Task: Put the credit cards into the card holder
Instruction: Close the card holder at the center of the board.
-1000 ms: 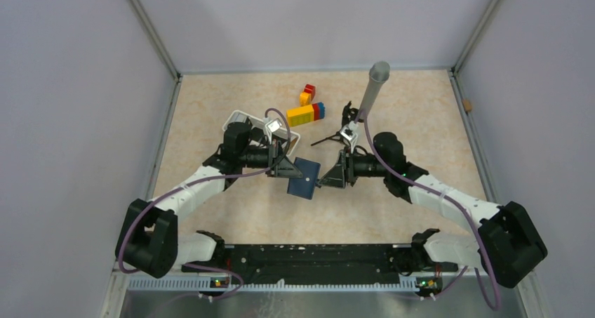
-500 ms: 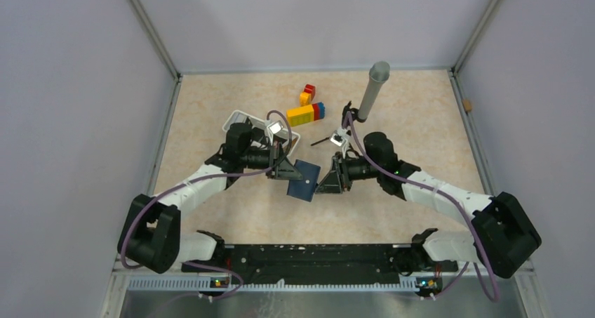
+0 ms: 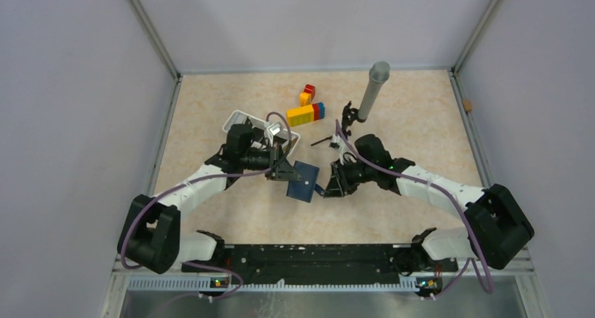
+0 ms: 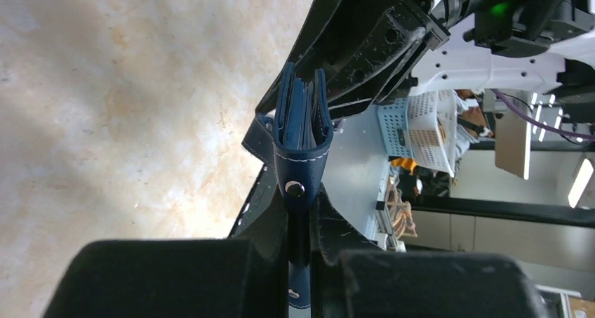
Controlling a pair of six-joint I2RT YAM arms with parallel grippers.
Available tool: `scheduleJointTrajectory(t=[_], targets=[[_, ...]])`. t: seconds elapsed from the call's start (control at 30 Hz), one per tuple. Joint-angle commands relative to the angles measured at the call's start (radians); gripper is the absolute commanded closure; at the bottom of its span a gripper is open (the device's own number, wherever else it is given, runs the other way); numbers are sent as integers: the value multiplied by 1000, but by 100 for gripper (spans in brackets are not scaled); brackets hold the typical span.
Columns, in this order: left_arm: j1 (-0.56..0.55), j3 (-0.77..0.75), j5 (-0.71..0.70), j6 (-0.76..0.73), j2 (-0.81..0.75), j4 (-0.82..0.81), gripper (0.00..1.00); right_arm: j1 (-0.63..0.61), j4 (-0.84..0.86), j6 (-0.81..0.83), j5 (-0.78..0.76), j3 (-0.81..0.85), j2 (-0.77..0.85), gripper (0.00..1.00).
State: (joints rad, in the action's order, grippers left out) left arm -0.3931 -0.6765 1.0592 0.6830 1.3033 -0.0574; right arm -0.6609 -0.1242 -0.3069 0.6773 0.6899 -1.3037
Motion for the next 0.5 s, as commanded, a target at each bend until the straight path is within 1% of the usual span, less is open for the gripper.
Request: scheduleJointTrajectory(t=[0.0,0.03,0.1,0.13,0.2,0.27,0.33,0.4,0.47], targets=[[7,-18,-122,-54,-84,38,100,-11,-95,-37,-237,33,20,74],[3,-1,-164,-39,-106,23,100,-10,-100,-68,-275,27,24,74],[-16,83,-246,55,-158,-75,100,-9,-89,-139,-327,8,36,72],[-34,129,-287,101,-176,-129,100,-9,-65,-186,-338,-14,47,70],[-69,200,-367,173,-194,-210,100,-11,38,-289,-317,-78,84,60],[-99,261,-445,229,-203,-255,100,-14,194,-417,-297,-168,141,50],[-127,314,-514,280,-208,-298,100,-23,346,-530,-300,-259,198,45],[-160,341,-566,306,-208,-321,100,-39,447,-609,-335,-325,228,43],[-200,342,-623,305,-207,-299,100,-55,446,-659,-366,-327,217,46]])
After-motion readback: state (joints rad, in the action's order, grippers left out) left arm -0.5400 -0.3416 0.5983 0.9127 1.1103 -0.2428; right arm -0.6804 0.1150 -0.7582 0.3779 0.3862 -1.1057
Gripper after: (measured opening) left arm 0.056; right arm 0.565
